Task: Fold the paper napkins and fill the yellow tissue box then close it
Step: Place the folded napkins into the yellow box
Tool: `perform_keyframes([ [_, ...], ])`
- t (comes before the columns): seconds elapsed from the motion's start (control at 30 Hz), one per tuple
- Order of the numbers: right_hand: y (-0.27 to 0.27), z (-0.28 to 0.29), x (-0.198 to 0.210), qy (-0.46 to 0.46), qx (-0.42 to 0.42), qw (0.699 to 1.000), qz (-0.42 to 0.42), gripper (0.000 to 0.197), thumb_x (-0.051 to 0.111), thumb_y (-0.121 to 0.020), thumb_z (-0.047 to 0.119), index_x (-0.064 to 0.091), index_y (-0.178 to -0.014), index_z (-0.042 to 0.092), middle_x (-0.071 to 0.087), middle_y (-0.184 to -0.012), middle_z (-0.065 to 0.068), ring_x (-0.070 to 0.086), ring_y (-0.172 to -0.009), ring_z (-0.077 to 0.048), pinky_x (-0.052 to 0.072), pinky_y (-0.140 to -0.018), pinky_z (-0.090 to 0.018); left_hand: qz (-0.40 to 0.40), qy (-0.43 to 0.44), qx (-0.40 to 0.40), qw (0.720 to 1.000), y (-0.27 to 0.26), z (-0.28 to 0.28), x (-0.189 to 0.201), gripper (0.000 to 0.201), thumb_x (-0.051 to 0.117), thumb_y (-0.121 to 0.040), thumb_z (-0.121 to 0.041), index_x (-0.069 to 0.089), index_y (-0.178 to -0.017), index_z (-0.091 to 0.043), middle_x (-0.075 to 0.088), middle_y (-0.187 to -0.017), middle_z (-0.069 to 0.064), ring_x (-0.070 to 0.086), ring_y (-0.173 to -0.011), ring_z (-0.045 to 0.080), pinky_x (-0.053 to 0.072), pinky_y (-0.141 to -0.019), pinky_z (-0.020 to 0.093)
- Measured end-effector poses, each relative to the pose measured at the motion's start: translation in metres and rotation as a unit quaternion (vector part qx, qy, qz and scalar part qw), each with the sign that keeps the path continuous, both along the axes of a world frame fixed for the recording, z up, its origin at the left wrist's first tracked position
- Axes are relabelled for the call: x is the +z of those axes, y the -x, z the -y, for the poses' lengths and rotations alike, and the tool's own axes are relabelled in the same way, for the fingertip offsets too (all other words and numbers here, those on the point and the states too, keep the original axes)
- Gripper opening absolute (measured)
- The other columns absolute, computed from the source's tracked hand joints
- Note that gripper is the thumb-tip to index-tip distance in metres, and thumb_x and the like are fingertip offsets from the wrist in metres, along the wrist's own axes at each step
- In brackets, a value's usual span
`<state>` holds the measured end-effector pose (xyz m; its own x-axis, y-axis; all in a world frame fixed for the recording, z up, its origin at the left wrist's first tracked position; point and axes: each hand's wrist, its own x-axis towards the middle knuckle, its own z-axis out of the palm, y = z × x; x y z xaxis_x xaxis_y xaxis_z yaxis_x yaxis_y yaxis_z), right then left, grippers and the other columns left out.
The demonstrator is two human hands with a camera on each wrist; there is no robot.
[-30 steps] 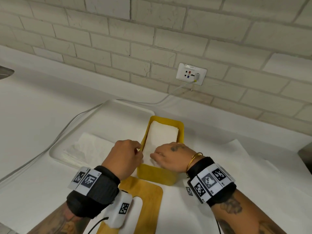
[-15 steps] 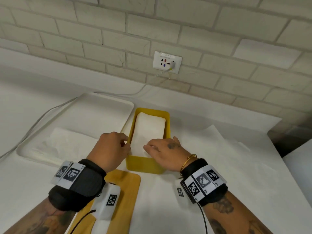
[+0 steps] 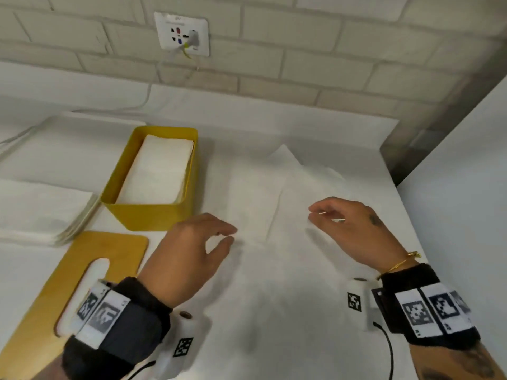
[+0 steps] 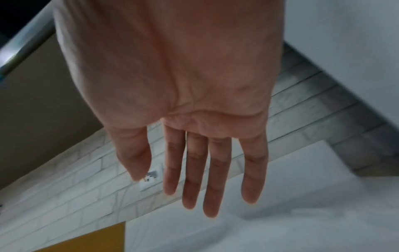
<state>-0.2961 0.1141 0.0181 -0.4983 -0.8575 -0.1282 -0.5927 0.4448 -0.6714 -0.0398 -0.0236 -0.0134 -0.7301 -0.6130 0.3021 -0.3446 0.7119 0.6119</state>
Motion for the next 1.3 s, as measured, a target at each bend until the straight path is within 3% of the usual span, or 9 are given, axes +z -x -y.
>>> perform_keyframes([
  [0.07,0.007,-0.029,-0.010,-0.025,-0.002,1.000,0.011,0.018,0.066,-0.094,0.041,0.070,-0.110,0.033,0.065,-0.108,0.027,0.056,-0.099,0.019,0.039,-0.074,0.000,0.053,-0.028,-0.020,0.998,0.011,-0.022,-0.017,0.017,0.077,-0.088,-0.023,0.078,-0.105,-0.026,0.070,-0.102,-0.016,0.061,-0.091,-0.001,0.040,-0.083,0.001],
  [0.2,0.006,-0.066,-0.030,-0.066,0.002,0.997,0.028,0.025,0.070,-0.091,0.039,0.069,-0.115,0.033,0.065,-0.113,0.023,0.057,-0.106,0.011,0.041,-0.077,0.000,0.127,-0.067,-0.026,0.989,0.024,-0.050,-0.028,0.021,0.072,-0.091,-0.033,0.074,-0.112,-0.034,0.066,-0.115,-0.021,0.061,-0.105,0.005,0.051,-0.091,0.029],
  [0.27,0.006,-0.077,-0.035,-0.089,0.007,0.996,0.032,0.031,0.070,-0.091,0.040,0.067,-0.121,0.032,0.063,-0.120,0.022,0.057,-0.113,0.005,0.041,-0.083,-0.001,0.147,-0.071,-0.032,0.986,0.033,-0.060,-0.028,0.022,0.072,-0.091,-0.032,0.073,-0.114,-0.035,0.066,-0.118,-0.020,0.059,-0.109,0.007,0.050,-0.093,0.031],
  [0.4,0.002,-0.088,-0.035,-0.172,0.064,0.983,-0.013,0.047,0.059,-0.095,0.053,0.053,-0.139,0.037,0.045,-0.144,0.026,0.039,-0.138,-0.001,0.031,-0.113,-0.020,0.159,-0.051,-0.027,0.986,0.055,-0.064,-0.019,0.026,0.073,-0.092,-0.029,0.073,-0.118,-0.027,0.066,-0.123,-0.011,0.061,-0.114,0.014,0.049,-0.096,0.032],
  [0.57,-0.003,-0.089,-0.026,-0.231,0.122,0.962,-0.081,0.046,0.047,-0.100,0.056,0.051,-0.140,0.033,0.031,-0.158,0.026,0.031,-0.143,0.000,0.031,-0.109,-0.024,0.274,-0.027,0.016,0.961,0.090,-0.043,-0.002,0.056,0.061,-0.098,-0.040,0.047,-0.149,-0.021,0.045,-0.155,-0.001,0.047,-0.137,0.020,0.037,-0.110,0.029],
  [0.73,0.003,-0.102,-0.017,-0.249,0.133,0.956,-0.082,0.043,0.042,-0.099,0.060,0.055,-0.132,0.037,0.046,-0.146,0.026,0.040,-0.135,-0.003,0.034,-0.101,-0.025,0.368,-0.040,0.009,0.929,0.090,-0.056,-0.007,0.057,0.054,-0.099,-0.051,0.045,-0.148,-0.023,0.051,-0.149,-0.003,0.051,-0.131,0.020,0.041,-0.107,0.032],
  [1.0,0.005,-0.133,-0.001,-0.274,0.157,0.948,-0.049,0.041,0.044,-0.096,0.064,0.068,-0.116,0.039,0.065,-0.120,0.021,0.059,-0.114,0.000,0.046,-0.099,-0.023,0.355,-0.031,0.003,0.934,0.057,-0.102,-0.013,0.048,0.064,-0.095,-0.044,0.054,-0.140,-0.029,0.060,-0.129,-0.008,0.056,-0.118,0.016,0.044,-0.098,0.031],
  [1.13,0.012,-0.121,0.005,-0.248,0.148,0.957,-0.015,0.029,0.052,-0.089,0.062,0.070,-0.094,0.040,0.069,-0.095,0.024,0.064,-0.093,0.005,0.052,-0.091,-0.027,0.347,-0.036,-0.002,0.937,0.053,-0.104,-0.016,0.043,0.065,-0.095,-0.035,0.058,-0.137,-0.025,0.060,-0.126,-0.006,0.054,-0.117,0.016,0.044,-0.098,0.032],
  [1.3,0.033,-0.058,0.015,-0.140,0.136,0.980,-0.041,0.026,0.061,-0.093,0.051,0.071,-0.107,0.032,0.065,-0.104,0.019,0.061,-0.098,0.000,0.049,-0.088,-0.026,0.325,-0.042,-0.001,0.945,0.052,-0.102,-0.021,0.029,0.060,-0.096,-0.022,0.068,-0.125,-0.021,0.064,-0.120,-0.004,0.058,-0.113,0.019,0.046,-0.094,0.035],
])
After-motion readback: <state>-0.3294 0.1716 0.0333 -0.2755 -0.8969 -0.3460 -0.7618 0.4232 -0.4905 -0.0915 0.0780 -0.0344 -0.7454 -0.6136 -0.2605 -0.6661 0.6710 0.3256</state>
